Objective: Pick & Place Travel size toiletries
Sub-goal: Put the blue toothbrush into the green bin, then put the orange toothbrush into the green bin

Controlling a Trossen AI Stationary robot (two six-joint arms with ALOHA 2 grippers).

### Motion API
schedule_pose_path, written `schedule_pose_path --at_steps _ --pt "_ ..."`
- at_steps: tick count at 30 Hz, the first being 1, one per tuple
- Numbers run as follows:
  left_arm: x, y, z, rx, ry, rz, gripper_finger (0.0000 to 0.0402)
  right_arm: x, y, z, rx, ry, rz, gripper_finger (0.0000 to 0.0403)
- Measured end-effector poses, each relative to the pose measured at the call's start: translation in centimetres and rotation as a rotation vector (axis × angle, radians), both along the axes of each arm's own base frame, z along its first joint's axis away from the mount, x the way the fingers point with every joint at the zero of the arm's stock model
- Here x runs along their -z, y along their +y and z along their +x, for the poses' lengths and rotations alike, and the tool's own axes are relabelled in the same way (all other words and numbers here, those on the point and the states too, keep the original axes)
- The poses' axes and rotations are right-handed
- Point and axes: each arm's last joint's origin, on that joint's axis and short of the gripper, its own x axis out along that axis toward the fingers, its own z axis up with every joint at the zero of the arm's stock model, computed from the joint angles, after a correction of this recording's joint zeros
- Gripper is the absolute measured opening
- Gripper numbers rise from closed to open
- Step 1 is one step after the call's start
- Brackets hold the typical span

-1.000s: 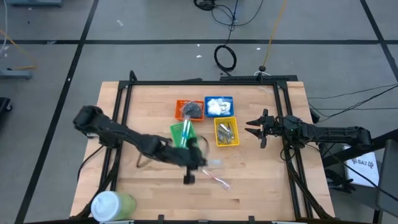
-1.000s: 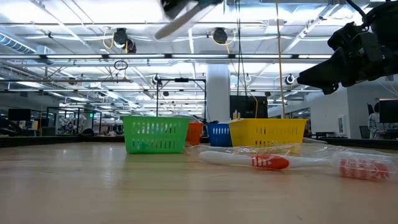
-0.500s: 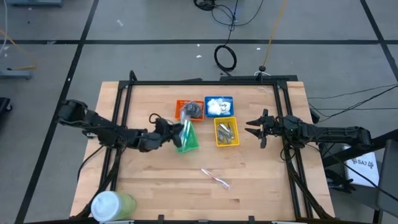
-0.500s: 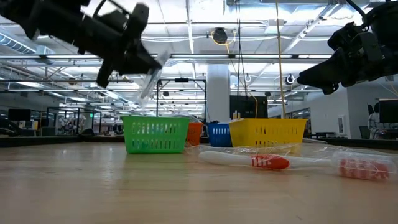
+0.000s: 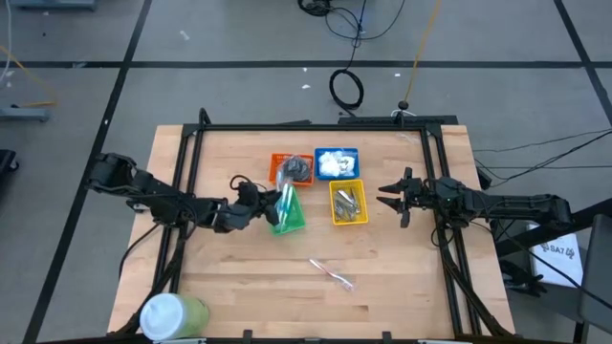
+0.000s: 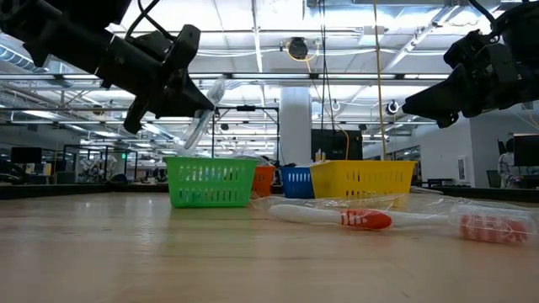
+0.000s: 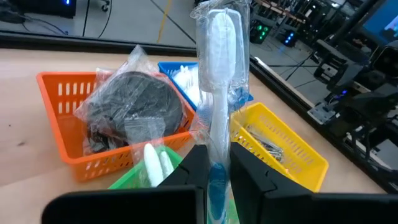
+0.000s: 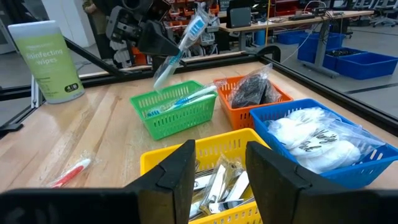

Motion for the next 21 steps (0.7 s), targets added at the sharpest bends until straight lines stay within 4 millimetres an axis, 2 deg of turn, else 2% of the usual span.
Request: schedule_pose_path --at_steps 4,14,21 --pt "0.35 0.03 -0.15 -0.015 0.008 -0.037 0.0054 0.00 0.00 0.00 0.000 0.000 0.000 0.0130" --pt "0.74 0.08 -0.34 -0.037 0.021 -0.073 0.0159 0.00 0.00 0.00 0.000 0.000 0.000 0.0130" --pt "0.73 0.08 -0.34 -0.040 0.016 -0.080 0.0208 0.00 0.00 0.00 0.000 0.000 0.000 0.0130"
